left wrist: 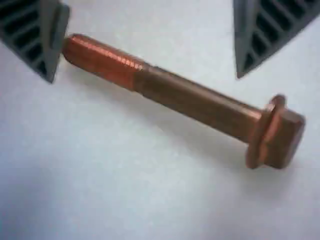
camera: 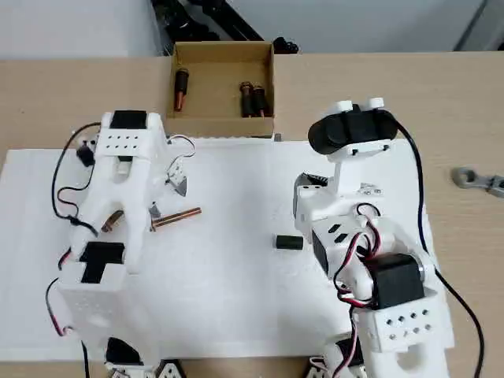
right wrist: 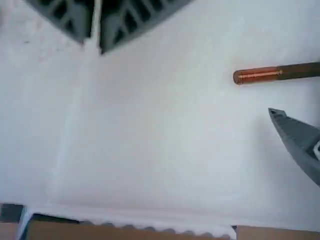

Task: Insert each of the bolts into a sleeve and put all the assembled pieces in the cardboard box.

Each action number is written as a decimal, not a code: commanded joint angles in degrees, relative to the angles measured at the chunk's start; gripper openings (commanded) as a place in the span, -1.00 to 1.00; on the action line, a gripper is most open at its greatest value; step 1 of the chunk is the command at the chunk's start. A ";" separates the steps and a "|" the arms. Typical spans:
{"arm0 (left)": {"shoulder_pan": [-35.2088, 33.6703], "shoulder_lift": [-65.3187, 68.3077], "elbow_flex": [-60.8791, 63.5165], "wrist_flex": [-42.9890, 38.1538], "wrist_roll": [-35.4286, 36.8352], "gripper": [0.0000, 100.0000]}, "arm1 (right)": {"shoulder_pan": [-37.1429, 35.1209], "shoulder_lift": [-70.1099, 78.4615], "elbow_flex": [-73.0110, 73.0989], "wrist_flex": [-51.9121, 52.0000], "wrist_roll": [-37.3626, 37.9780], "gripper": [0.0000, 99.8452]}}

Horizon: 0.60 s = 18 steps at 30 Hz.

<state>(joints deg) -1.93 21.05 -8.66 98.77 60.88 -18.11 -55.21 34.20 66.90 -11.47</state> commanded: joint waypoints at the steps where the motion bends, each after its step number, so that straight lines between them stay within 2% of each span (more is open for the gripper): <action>1: 0.44 -0.44 0.13 1.67 1.58 -0.55 | 0.48 -0.92 -0.44 -0.22 -0.53 -0.99; 12: -0.62 0.09 2.07 1.23 3.87 -0.56 | 0.48 -0.92 -0.35 -0.48 -3.34 -0.99; 18: -0.79 3.87 7.69 -5.80 3.78 -0.56 | 0.48 -0.57 -0.35 -0.57 -3.34 -0.99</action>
<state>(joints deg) -2.29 24.13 -2.42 96.04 64.40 -18.11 -55.21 34.20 66.90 -14.11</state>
